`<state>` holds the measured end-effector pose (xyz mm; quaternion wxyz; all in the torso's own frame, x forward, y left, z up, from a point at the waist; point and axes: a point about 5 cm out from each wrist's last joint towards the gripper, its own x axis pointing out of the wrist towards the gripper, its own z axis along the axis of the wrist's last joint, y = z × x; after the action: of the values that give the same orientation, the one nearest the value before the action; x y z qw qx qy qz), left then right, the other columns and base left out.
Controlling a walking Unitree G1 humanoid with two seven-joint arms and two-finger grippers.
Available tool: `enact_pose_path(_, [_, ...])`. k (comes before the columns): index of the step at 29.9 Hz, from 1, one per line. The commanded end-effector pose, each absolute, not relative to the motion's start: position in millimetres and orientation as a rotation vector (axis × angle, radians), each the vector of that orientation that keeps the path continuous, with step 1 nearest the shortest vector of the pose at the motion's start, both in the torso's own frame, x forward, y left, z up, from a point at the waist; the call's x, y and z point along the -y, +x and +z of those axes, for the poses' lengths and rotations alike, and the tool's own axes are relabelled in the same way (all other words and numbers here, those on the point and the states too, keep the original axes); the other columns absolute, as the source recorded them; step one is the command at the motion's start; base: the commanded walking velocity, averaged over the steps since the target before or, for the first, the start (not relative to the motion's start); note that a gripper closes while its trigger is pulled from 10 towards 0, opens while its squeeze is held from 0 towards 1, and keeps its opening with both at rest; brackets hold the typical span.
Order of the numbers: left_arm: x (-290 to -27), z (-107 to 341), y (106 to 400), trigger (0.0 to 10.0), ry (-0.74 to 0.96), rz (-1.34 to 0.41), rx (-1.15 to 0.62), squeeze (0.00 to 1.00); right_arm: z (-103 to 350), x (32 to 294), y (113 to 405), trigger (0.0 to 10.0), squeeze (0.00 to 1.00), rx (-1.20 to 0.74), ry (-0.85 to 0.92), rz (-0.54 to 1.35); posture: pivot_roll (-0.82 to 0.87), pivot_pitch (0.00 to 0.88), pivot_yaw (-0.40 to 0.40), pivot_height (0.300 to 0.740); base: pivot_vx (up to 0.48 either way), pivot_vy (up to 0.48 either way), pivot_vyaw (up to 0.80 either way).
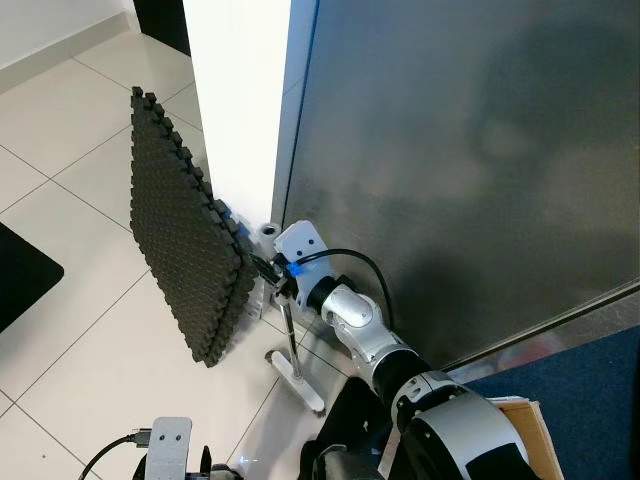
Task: Sweep floor
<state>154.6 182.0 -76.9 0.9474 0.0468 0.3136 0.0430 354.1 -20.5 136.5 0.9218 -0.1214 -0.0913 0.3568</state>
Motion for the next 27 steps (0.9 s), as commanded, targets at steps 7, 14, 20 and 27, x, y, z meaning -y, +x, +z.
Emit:
enact_pose_path(7, [-165.5,-111.7,61.6,10.0,0.065,0.037,-0.976,0.00,137.6,30.3,359.7,10.0,0.08,0.205,-0.285,0.584,0.07,0.352,-0.165,0.740,0.000,0.000,0.00])
enact_pose_path(14, [-165.8,-111.6,62.7,10.0,0.064,0.037,-0.975,0.00,153.2,36.9,367.1,10.0,0.00,0.285,-0.356,0.505,0.07,0.346,-0.165,0.740,0.000,0.000,0.00])
enact_pose_path(20, [-166.1,-111.5,63.9,10.0,0.064,0.036,-0.974,0.00,163.3,41.0,371.3,10.0,0.00,0.334,-0.398,0.465,0.07,0.343,-0.163,0.740,0.000,0.000,0.00])
enact_pose_path(27, [-166.1,-110.9,68.9,10.0,0.066,0.029,-0.966,0.00,188.7,51.2,379.2,10.0,0.00,0.449,-0.460,0.402,0.06,0.330,-0.152,0.740,0.000,0.000,0.00])
